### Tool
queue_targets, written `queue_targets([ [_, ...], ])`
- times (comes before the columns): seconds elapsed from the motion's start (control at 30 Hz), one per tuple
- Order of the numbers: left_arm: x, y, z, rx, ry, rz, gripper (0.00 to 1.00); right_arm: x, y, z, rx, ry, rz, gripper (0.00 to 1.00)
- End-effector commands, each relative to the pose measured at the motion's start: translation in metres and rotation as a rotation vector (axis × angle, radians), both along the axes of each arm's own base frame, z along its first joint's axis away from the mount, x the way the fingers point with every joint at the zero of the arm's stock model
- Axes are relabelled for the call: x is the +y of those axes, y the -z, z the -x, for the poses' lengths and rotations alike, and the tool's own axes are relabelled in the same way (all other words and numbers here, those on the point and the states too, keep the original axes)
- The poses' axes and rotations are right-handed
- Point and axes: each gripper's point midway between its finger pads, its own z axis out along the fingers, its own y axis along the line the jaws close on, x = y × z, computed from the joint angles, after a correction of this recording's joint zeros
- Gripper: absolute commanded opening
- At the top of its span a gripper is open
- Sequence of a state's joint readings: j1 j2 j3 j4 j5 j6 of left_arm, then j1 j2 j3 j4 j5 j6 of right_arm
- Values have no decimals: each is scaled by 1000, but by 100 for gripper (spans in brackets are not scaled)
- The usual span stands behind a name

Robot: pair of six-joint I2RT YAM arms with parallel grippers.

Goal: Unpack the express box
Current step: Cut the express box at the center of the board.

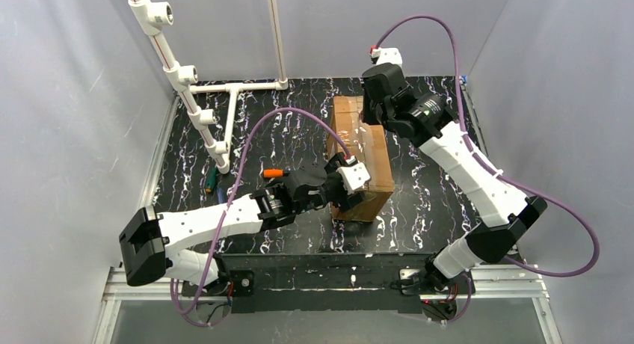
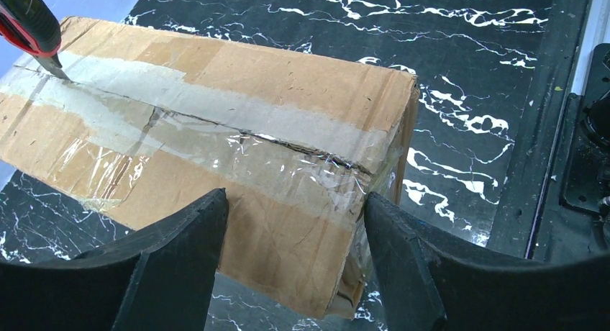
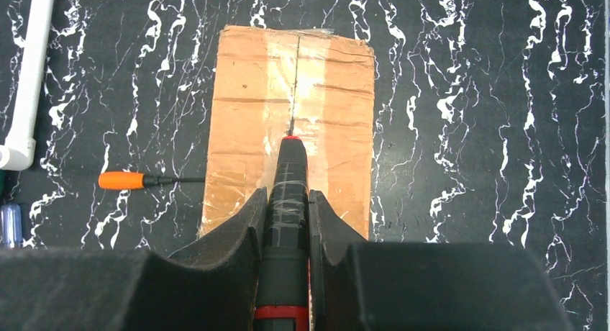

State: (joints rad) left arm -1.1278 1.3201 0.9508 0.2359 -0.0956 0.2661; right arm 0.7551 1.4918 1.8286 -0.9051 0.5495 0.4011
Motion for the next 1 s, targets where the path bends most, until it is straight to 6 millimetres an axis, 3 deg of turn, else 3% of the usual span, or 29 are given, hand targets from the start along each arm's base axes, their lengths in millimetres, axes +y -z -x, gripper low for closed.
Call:
queue_targets([
  [0.0,20,-8,-18,-35,-103,2,67,-5,-7,20,8,-18,19,1],
  [0.03,20,-6,-18,-34,-104,-1,67,-3,7,22,58,-24,44,1],
  [0.07,19,-7,-18,-37,-104,-3,67,0,8,26,81,-38,36,1],
  [0.17,19,-8,-18,-35,-105,0,67,-1,-19,27,-14,-31,-13,1],
  [0.3,20,-6,-19,-32,-115,-3,67,4,24,28,94,-43,58,1],
  [0.4,21,-7,-20,-34,-118,-1,67,2,-26,29,-25,-40,-35,1],
  [0.43,21,-6,-19,-33,-119,-1,67,1,-21,28,-23,-35,-26,1],
  [0.5,22,-5,-20,-32,-127,-2,67,4,14,28,57,-38,36,1],
  [0.53,22,-5,-21,-32,-130,-5,67,4,19,30,85,-41,47,1],
  [0.57,21,-5,-22,-35,-131,-7,67,5,7,33,72,-49,24,1],
  [0.63,19,-5,-21,-34,-123,-7,67,0,-34,35,-35,-40,-44,1],
  [0.67,19,-5,-20,-32,-121,-5,67,-2,-38,35,-54,-36,-52,1],
  [0.77,19,-3,-22,-28,-128,-7,67,5,13,34,68,-47,41,1],
  [0.8,18,-5,-22,-32,-128,-8,67,7,11,36,81,-54,31,1],
  [0.9,18,-7,-22,-36,-124,-5,67,0,-29,38,-34,-43,-34,1],
  [0.97,19,-6,-22,-33,-127,-5,67,0,-5,37,11,-38,18,1],
])
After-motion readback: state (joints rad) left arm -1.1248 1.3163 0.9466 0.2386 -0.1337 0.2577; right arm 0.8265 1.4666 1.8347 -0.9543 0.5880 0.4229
